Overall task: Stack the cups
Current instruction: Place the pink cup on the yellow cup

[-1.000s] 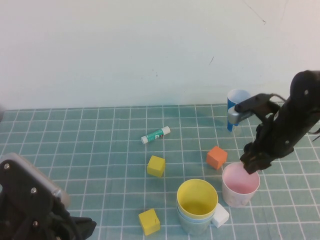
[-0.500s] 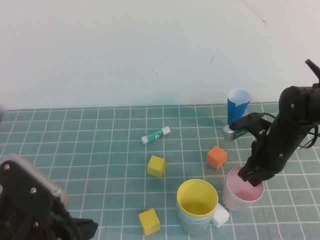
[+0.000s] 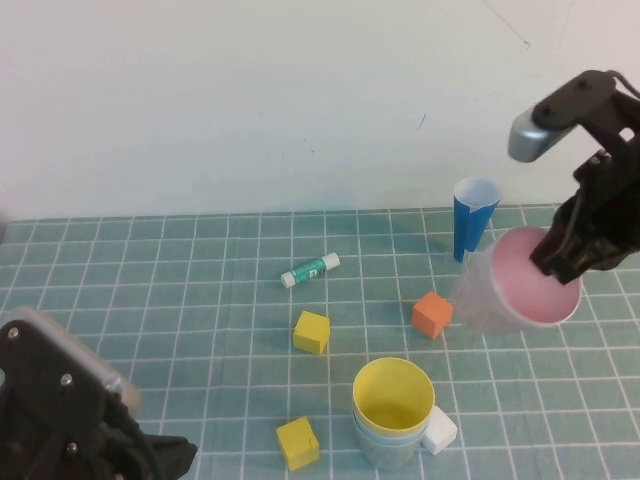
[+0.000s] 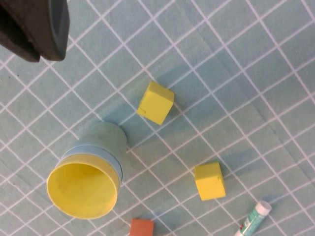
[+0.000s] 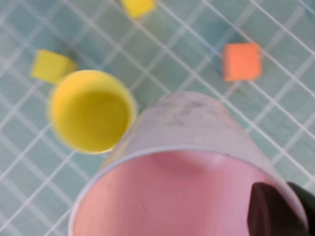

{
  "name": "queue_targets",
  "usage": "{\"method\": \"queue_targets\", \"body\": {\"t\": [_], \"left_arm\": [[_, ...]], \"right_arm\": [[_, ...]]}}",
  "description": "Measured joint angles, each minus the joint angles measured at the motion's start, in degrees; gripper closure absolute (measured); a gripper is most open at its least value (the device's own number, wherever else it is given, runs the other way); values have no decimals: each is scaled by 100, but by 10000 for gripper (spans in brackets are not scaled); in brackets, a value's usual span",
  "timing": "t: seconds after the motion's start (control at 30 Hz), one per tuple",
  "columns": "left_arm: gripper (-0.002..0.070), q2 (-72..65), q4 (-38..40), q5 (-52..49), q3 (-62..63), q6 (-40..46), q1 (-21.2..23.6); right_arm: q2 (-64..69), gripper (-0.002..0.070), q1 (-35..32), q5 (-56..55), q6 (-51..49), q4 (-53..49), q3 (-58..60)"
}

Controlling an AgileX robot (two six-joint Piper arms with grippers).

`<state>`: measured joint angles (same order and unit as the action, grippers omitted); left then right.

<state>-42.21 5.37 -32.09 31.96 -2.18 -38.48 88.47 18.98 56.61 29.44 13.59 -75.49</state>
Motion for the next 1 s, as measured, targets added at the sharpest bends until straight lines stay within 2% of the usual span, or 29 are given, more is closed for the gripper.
{"method": "queue_targets", "body": {"t": [0.17,0.37,0.57,1.0], "left_arm": [[676,0,10,252,0,0,0],[677,0,55,350,0,0,0],[677,0,383,373,0,0,0],[677,0,407,381,0,0,0]], "right_arm": [[-21,660,642,123,165,114,0],[536,660,1010,-69,165,305,0],[1204,660,1042,-114,165,344,-245],[1835,654,1042,-123,165,330,-504]]}}
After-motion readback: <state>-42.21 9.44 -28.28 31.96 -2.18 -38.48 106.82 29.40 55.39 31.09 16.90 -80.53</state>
